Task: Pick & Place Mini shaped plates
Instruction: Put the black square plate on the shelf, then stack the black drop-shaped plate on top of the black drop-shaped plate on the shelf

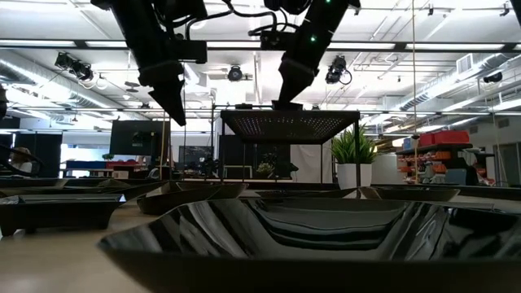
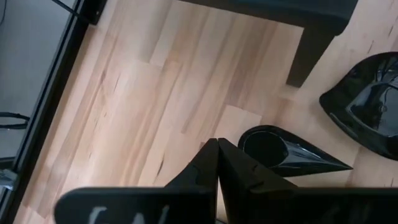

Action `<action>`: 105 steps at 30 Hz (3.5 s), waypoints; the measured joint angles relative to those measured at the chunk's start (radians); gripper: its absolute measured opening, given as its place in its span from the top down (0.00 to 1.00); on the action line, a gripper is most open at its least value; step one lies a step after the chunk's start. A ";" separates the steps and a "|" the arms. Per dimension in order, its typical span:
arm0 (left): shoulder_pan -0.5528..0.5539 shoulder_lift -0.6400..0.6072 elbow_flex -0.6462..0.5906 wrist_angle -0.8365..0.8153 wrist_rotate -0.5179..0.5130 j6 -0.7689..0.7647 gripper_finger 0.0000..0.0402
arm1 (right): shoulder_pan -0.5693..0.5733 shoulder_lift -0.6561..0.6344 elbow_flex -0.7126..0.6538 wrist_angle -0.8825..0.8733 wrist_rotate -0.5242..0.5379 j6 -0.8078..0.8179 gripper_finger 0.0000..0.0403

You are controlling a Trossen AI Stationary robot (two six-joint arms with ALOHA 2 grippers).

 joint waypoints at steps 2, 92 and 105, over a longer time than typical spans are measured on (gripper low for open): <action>-0.002 0.000 0.000 0.001 0.000 -0.003 0.97 | -0.006 0.000 0.000 0.004 0.000 -0.009 0.99; -0.321 0.000 -0.001 0.313 -0.003 0.053 0.97 | 0.861 -0.485 -0.664 -0.394 -0.852 0.956 0.63; -0.321 0.000 -0.001 0.342 -0.003 0.058 0.97 | 1.030 -0.402 -0.689 -0.320 -0.559 0.803 0.71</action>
